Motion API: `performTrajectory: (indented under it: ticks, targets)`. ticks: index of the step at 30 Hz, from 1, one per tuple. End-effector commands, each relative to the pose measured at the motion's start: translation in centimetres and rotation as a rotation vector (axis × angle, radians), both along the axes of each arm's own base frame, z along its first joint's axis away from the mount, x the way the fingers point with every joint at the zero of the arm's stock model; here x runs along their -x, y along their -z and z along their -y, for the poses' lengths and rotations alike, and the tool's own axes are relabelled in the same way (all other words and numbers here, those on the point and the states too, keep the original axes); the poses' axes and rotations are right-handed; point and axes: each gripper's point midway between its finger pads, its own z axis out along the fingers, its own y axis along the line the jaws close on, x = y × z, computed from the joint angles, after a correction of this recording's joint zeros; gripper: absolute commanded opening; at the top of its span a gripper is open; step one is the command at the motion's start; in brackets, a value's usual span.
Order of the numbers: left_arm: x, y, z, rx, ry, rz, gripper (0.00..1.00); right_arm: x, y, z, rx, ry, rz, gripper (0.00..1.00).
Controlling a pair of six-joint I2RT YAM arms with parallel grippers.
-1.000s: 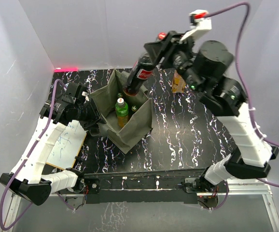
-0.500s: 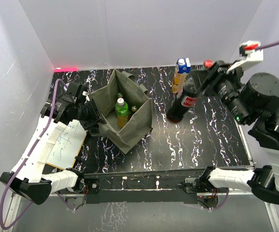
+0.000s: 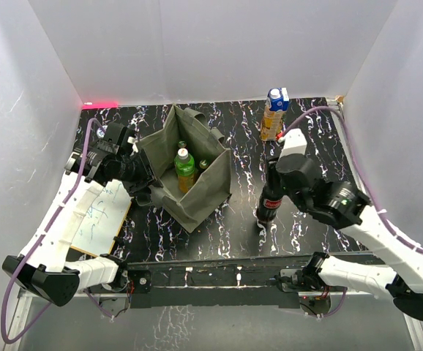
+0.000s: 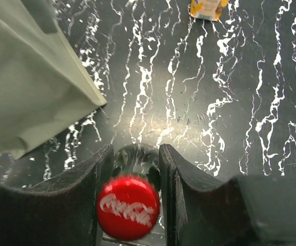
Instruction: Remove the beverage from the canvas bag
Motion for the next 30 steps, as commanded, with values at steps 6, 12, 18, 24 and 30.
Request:
performTrajectory:
  ticks: [6, 12, 18, 24, 30]
  targets:
    - [0.1, 0.3, -0.3, -0.025, 0.013, -0.01, 0.42, -6.9, -8.0, 0.1, -0.131, 0.13, 0.411, 0.08]
    - [-0.5, 0.3, -0.5, -0.047, 0.044, 0.024, 0.42, -14.1, -7.7, 4.6, -0.145, 0.178, 0.398, 0.08]
    - [-1.1, 0.4, -0.6, -0.078, 0.113, 0.059, 0.42, -19.4, -9.0, 5.9, -0.091, 0.21, 0.466, 0.08]
    - [-2.3, 1.2, -0.3, -0.113, 0.186, 0.078, 0.42, -23.2, -8.7, 6.4, -0.061, 0.229, 0.5, 0.08]
    - [-3.5, 1.3, -1.1, -0.199, 0.272, 0.099, 0.42, -26.9, -8.0, 6.0, -0.035, 0.224, 0.519, 0.08]
